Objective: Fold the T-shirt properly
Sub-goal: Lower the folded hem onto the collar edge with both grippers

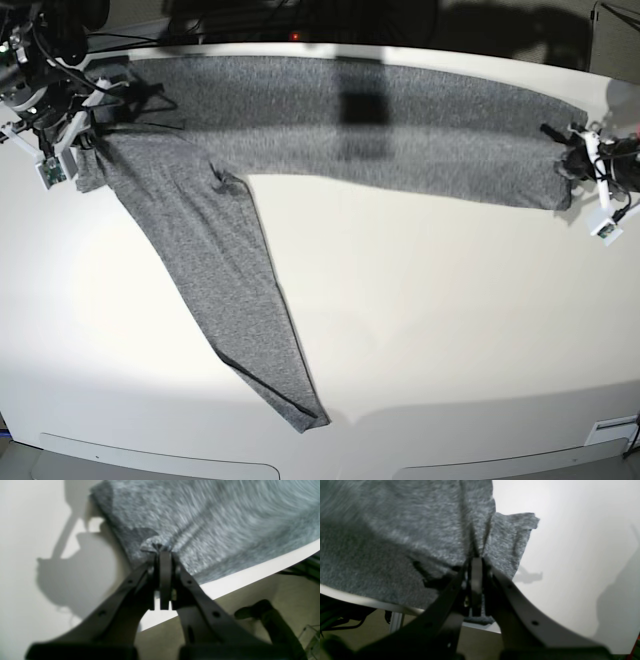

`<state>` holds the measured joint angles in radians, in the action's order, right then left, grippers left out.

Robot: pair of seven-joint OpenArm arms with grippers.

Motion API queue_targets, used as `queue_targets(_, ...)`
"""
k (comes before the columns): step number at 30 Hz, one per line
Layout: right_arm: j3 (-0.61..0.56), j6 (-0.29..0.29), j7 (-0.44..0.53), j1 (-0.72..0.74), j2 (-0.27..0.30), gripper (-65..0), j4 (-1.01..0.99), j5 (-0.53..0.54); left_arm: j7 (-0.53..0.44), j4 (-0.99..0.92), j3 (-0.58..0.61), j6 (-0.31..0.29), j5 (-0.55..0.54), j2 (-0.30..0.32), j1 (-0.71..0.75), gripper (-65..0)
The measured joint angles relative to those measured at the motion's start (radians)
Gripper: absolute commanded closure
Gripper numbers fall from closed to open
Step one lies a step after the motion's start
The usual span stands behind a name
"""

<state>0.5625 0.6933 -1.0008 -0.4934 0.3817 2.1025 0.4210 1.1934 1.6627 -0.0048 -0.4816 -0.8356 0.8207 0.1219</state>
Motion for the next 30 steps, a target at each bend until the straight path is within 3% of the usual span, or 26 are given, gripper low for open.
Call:
queue_targets(14,0.000,0.000,-0.051,-0.001,-0.002,0.0,0.000,0.002,-0.011,0.000,0.000,0.000,0.000,-0.003,0.009,0.0)
queue_targets(18,0.000,0.000,-0.088,-0.005,-0.002,-8.9,0.000,0.002,-0.006,0.000,0.000,0.000,0.000,-0.003,0.008,0.0)
queue_targets(23,0.000,0.000,-0.093,-0.033,-0.002,-28.7,0.000,0.004,0.000,0.000,0.000,0.000,0.000,-0.003,0.020,0.0)
queue_targets(25,0.000,0.000,-0.093,-0.055,-0.002,-34.5,0.000,0.005,0.000,0.000,0.000,0.000,0.000,-0.002,0.044,-7.0)
queue_targets(28,0.000,0.000,-0.093,-0.073,-0.002,-35.2,0.000,0.005,0.007,0.000,0.000,0.000,0.003,-0.003,0.076,-14.2)
queue_targets(30,0.000,0.000,-0.079,-0.072,-0.001,-35.2,0.000,0.005,-0.017,0.000,0.000,0.000,0.004,-0.003,0.080,-15.6)
